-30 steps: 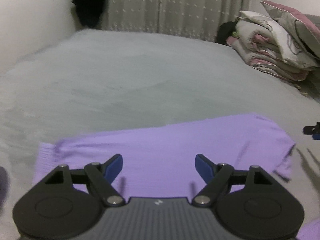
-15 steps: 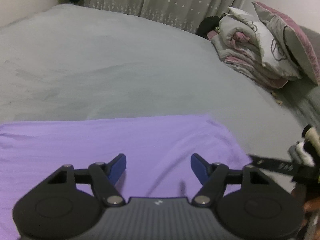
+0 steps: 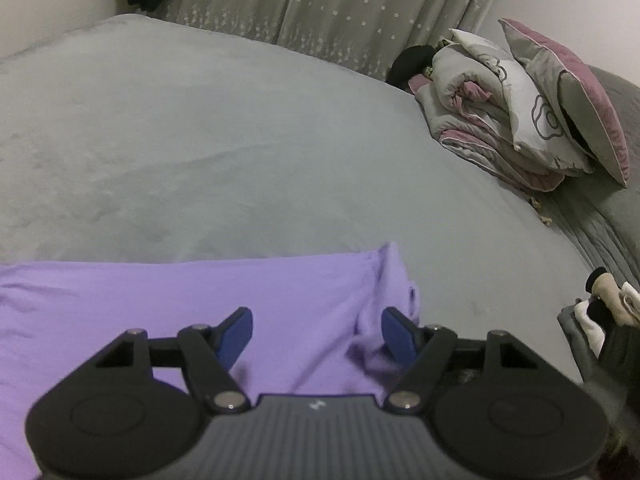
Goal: Fold clothes
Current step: 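Grasp the bunched pants fabric with the right gripper while the left gripper grasps the edge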
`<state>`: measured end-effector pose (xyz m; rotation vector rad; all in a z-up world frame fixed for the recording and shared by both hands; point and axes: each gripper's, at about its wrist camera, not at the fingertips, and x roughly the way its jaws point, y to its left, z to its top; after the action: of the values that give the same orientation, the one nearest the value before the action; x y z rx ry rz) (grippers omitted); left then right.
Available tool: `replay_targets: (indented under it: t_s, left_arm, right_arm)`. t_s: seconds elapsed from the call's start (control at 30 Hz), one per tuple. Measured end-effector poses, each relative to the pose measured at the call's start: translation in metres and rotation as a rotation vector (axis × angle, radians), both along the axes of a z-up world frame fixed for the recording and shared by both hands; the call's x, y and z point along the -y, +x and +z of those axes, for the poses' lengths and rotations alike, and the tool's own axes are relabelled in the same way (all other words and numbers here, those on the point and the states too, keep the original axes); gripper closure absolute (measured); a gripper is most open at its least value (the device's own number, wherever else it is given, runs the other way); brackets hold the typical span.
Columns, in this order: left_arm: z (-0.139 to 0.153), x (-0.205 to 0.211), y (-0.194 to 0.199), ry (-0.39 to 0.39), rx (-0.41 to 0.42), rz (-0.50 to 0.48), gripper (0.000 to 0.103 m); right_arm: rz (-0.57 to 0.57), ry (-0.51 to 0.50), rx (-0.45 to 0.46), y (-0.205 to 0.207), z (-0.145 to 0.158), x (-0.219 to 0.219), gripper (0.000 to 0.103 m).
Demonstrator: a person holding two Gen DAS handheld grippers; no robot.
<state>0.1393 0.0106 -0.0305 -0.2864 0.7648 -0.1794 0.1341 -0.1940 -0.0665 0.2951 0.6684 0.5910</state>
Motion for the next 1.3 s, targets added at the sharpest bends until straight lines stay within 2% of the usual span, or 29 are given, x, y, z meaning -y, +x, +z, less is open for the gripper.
replay_targets:
  t_s: [0.13,0.17,0.33,0.4,0.47,0.5,0.57,0.67,0.7,0.73,0.93,1.03,1.2,1.27,1.3]
  left_arm:
    - [-0.009,0.007,0.01,-0.003,-0.029,-0.013,0.04]
    - [-0.012,0.009,0.012,-0.004,-0.037,-0.019,0.04]
    - [-0.023,0.022,0.028,0.016,-0.062,-0.028,0.04]
    - [-0.026,0.024,0.033,0.026,-0.068,-0.024,0.045]
    - [-0.03,0.026,0.038,0.039,-0.076,-0.02,0.052]
    - [-0.032,0.026,0.041,0.045,-0.082,-0.018,0.054]
    - [-0.035,0.026,0.044,0.049,-0.092,-0.008,0.062]
    - [-0.038,0.026,0.046,0.05,-0.107,0.01,0.083]
    - [-0.038,0.026,0.045,0.055,-0.108,0.017,0.094]
    - [-0.038,0.025,0.044,0.061,-0.107,0.024,0.099]
    - [-0.037,0.017,0.03,0.137,-0.08,0.06,0.102]
    - [-0.039,0.01,0.024,0.147,-0.091,0.076,0.103]
    - [-0.043,0.006,0.019,0.156,-0.102,0.075,0.103]
    - [-0.042,0.007,0.018,0.164,-0.1,0.078,0.103]
    - [-0.042,0.009,0.019,0.167,-0.1,0.08,0.103]
  right_arm:
    - [0.067,-0.046,-0.038,-0.003,-0.01,-0.011,0.092]
    - [0.074,-0.045,-0.041,-0.003,-0.009,-0.01,0.088]
    - [0.1,-0.04,-0.043,-0.012,0.009,-0.001,0.086]
    - [0.117,-0.045,-0.029,-0.018,0.019,0.003,0.078]
    - [0.119,-0.037,-0.014,-0.027,0.027,0.008,0.05]
    - [0.117,-0.027,-0.003,-0.029,0.03,0.012,0.049]
    - [0.108,-0.016,0.01,-0.033,0.035,0.018,0.049]
    - [0.065,-0.028,0.001,-0.031,0.034,0.022,0.049]
    - [0.051,-0.035,-0.01,-0.024,0.033,0.023,0.049]
    - [0.037,-0.043,-0.02,-0.02,0.033,0.024,0.049]
    - [-0.013,-0.085,-0.045,-0.011,0.022,0.021,0.049]
    - [-0.017,-0.089,-0.073,-0.007,0.015,0.019,0.051]
    - [0.008,-0.052,-0.076,-0.013,0.003,0.017,0.074]
    - [0.005,-0.059,-0.066,-0.013,-0.001,0.014,0.09]
    - [-0.007,-0.064,-0.061,-0.013,-0.001,0.014,0.094]
